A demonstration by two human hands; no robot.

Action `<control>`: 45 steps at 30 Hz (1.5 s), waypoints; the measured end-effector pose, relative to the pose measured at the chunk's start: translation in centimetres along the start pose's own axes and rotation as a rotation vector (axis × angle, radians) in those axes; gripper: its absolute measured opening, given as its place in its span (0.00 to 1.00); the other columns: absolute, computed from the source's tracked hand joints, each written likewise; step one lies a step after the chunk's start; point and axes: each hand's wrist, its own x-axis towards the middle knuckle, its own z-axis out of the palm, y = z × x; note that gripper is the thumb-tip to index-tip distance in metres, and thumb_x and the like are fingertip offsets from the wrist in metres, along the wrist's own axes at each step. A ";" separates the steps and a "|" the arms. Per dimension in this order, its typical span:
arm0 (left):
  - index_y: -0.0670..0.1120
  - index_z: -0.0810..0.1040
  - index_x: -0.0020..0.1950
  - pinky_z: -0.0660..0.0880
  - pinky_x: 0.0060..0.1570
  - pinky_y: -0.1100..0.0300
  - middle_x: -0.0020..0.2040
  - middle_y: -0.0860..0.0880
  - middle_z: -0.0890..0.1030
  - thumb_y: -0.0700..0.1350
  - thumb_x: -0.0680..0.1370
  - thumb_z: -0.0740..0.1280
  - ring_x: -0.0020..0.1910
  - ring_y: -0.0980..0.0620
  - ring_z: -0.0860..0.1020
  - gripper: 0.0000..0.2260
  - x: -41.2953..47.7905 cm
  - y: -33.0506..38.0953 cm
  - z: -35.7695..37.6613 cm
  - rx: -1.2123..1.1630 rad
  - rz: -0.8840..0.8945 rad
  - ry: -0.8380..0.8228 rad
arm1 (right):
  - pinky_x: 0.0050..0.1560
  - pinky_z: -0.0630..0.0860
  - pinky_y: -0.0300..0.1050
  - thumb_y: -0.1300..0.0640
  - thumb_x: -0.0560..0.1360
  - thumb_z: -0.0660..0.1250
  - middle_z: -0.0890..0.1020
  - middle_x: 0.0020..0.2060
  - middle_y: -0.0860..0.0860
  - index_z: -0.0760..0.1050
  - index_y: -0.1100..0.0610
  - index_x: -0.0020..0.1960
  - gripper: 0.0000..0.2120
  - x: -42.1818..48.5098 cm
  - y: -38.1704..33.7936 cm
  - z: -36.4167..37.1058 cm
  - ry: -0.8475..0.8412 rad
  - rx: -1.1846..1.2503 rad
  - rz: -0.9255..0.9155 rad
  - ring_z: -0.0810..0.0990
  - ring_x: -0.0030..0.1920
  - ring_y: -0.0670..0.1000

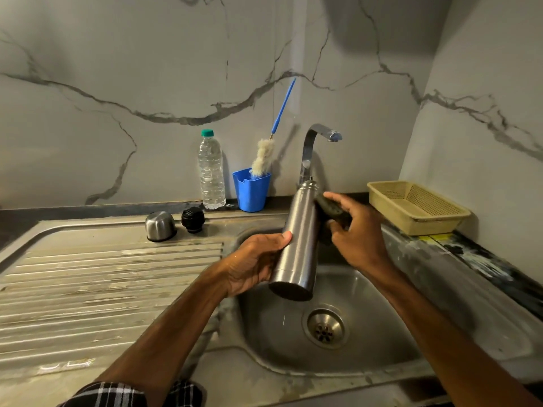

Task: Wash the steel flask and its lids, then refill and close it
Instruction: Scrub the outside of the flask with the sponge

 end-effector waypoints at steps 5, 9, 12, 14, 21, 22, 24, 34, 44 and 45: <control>0.35 0.73 0.71 0.82 0.54 0.52 0.65 0.35 0.80 0.48 0.72 0.75 0.59 0.42 0.82 0.31 0.7 0.4 -1.3 -0.224 0.104 0.098 | 0.66 0.75 0.44 0.69 0.71 0.71 0.81 0.62 0.48 0.76 0.51 0.67 0.28 -2.2 -2.8 0.7 -0.097 -0.003 -0.102 0.78 0.63 0.45; 0.38 0.74 0.71 0.79 0.62 0.44 0.68 0.35 0.78 0.52 0.73 0.76 0.65 0.39 0.79 0.31 0.5 0.5 -2.0 -0.170 0.046 0.110 | 0.69 0.67 0.33 0.71 0.70 0.70 0.80 0.65 0.48 0.76 0.53 0.69 0.29 -2.8 -3.4 1.1 -0.105 -0.053 -0.200 0.73 0.64 0.39; 0.42 0.78 0.68 0.78 0.62 0.41 0.67 0.36 0.79 0.55 0.73 0.78 0.66 0.38 0.78 0.28 0.2 0.5 -2.0 -0.009 0.012 0.095 | 0.71 0.67 0.37 0.72 0.70 0.70 0.77 0.68 0.50 0.74 0.54 0.70 0.31 -2.7 -3.2 1.0 -0.119 -0.085 -0.215 0.70 0.66 0.39; 0.43 0.81 0.65 0.78 0.61 0.42 0.65 0.37 0.80 0.52 0.75 0.76 0.62 0.40 0.80 0.22 -0.1 0.5 -1.8 0.011 0.018 0.089 | 0.71 0.68 0.40 0.72 0.71 0.70 0.77 0.68 0.51 0.73 0.54 0.71 0.31 -2.7 -3.3 1.0 -0.126 -0.099 -0.216 0.70 0.67 0.40; 0.38 0.77 0.68 0.82 0.55 0.46 0.60 0.36 0.81 0.52 0.74 0.76 0.58 0.41 0.80 0.28 0.3 1.0 -2.3 -0.051 0.111 0.195 | 0.68 0.66 0.29 0.71 0.67 0.70 0.79 0.64 0.49 0.79 0.53 0.65 0.29 -3.6 -4.6 1.0 -0.201 -0.083 -0.307 0.74 0.65 0.38; 0.38 0.77 0.68 0.81 0.57 0.45 0.61 0.35 0.80 0.53 0.73 0.77 0.58 0.40 0.79 0.30 0.3 1.2 -2.5 -0.062 0.127 0.211 | 0.68 0.67 0.30 0.71 0.66 0.70 0.80 0.63 0.49 0.80 0.52 0.64 0.28 -3.9 -4.9 1.1 -0.223 -0.086 -0.339 0.75 0.64 0.39; 0.38 0.77 0.67 0.79 0.60 0.42 0.61 0.34 0.81 0.54 0.71 0.77 0.58 0.39 0.80 0.31 0.4 1.3 -3.0 -0.088 0.158 0.231 | 0.67 0.71 0.34 0.70 0.65 0.70 0.80 0.62 0.48 0.80 0.52 0.62 0.28 -4.2 -5.3 1.3 -0.245 -0.079 -0.385 0.77 0.63 0.41; 0.36 0.75 0.70 0.76 0.63 0.40 0.65 0.32 0.78 0.53 0.75 0.76 0.60 0.38 0.77 0.30 0.5 1.2 -2.9 -0.116 0.209 0.220 | 0.67 0.71 0.36 0.71 0.66 0.70 0.80 0.63 0.49 0.80 0.55 0.63 0.28 -3.9 -4.5 1.5 -0.203 -0.049 -0.400 0.79 0.63 0.44; 0.35 0.76 0.68 0.68 0.68 0.38 0.58 0.37 0.76 0.57 0.64 0.83 0.58 0.39 0.72 0.41 0.6 1.0 -2.5 -0.079 0.216 0.191 | 0.67 0.74 0.41 0.74 0.65 0.69 0.81 0.62 0.49 0.82 0.55 0.61 0.28 -3.4 -3.7 1.6 -0.138 0.030 -0.445 0.79 0.63 0.42; 0.34 0.74 0.70 0.65 0.71 0.36 0.59 0.37 0.76 0.57 0.65 0.83 0.59 0.39 0.72 0.42 0.6 1.0 -2.7 -0.081 0.211 0.185 | 0.66 0.74 0.41 0.75 0.65 0.70 0.81 0.61 0.49 0.82 0.55 0.61 0.28 -3.4 -3.7 1.6 -0.148 0.038 -0.475 0.79 0.63 0.42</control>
